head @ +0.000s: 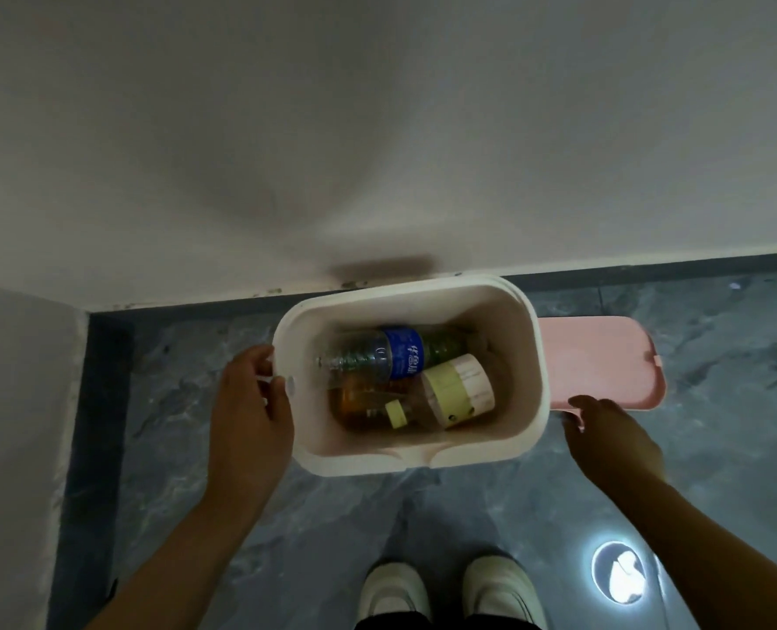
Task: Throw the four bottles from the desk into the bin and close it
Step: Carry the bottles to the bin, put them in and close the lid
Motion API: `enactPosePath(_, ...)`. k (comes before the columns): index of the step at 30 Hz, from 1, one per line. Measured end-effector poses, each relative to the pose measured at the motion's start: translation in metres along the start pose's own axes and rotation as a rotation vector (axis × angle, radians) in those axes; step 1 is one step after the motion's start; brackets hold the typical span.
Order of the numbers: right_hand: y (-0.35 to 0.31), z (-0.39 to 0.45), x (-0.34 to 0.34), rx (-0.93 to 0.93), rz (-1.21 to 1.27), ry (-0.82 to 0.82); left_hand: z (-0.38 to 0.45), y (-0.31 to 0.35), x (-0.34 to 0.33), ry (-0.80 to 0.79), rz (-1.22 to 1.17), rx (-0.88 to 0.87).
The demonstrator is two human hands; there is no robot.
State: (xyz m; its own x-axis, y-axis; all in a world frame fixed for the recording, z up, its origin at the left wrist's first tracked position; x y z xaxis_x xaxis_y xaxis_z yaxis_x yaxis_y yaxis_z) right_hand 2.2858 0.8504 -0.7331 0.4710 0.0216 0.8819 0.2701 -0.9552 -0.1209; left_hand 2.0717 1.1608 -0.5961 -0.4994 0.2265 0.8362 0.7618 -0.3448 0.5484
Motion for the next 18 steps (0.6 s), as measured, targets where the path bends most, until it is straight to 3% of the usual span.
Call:
enactPosePath(9,0.004,0.034,-0.043,0.076,-0.333,-0.029,0.001,-0.008,-0.005,0.003,-0.041,-0.008)
enactPosePath(18,0.000,0.044,-0.058,0.151,-0.363,-0.036,0.001,-0.013,-0.008,-0.010,-0.065,0.018)
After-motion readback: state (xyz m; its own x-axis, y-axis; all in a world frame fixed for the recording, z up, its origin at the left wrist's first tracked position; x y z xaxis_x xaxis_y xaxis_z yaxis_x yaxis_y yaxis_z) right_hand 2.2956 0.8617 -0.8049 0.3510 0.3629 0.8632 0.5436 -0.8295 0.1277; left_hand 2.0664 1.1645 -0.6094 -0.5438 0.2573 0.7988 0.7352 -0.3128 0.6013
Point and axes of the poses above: each hand's wrist, its own z-axis towards the middle knuckle, its own x-axis out of the back of the hand, y = z × x, the point moved 10 cm from there along z, towards the middle knuckle, and after that the axes turned 10 degrees about y, right-handed, at the moved point
